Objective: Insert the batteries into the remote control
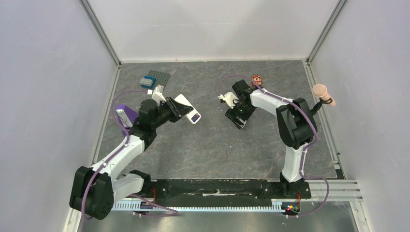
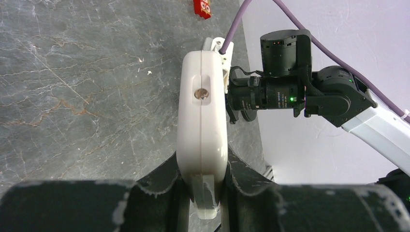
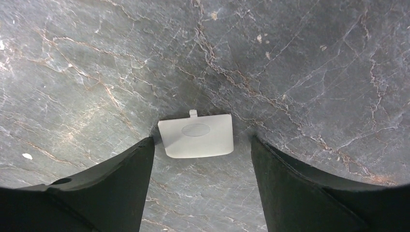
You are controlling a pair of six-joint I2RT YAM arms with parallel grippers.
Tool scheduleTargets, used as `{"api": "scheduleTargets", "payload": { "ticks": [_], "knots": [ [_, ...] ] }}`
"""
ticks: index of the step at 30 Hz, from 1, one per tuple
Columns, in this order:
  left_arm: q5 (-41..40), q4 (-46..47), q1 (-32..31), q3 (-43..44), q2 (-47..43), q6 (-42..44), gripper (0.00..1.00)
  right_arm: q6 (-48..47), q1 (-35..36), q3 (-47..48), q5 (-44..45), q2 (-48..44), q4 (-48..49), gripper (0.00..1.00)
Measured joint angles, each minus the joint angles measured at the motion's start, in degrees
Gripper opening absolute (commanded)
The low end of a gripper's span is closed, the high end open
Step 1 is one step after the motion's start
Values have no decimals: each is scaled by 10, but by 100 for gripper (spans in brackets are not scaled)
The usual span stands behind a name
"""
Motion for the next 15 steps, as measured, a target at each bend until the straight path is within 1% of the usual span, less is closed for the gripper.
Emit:
{"api": "scheduleTargets", "payload": {
  "ticks": [1,2,4,8,11,15],
  "knots": [
    [0,0,0,0,0,0,2,0,0,0,0,0,-1,72],
    [1,1,0,0,0,0,2,0,-1,0,-1,0,-2,69],
    [1,2,0,0,0,0,2,-1,0,-1,-5,0,-3,62],
    [2,2,0,0,0,0,2,-4,-1,-1,-9,0,-8,44],
    [3,2,0,0,0,0,2,0,-3,-1,-12,0,-9,37],
    [7,2,1,0,0,0,2,11,-4,-1,-17,-2,-8,37]
  ]
}}
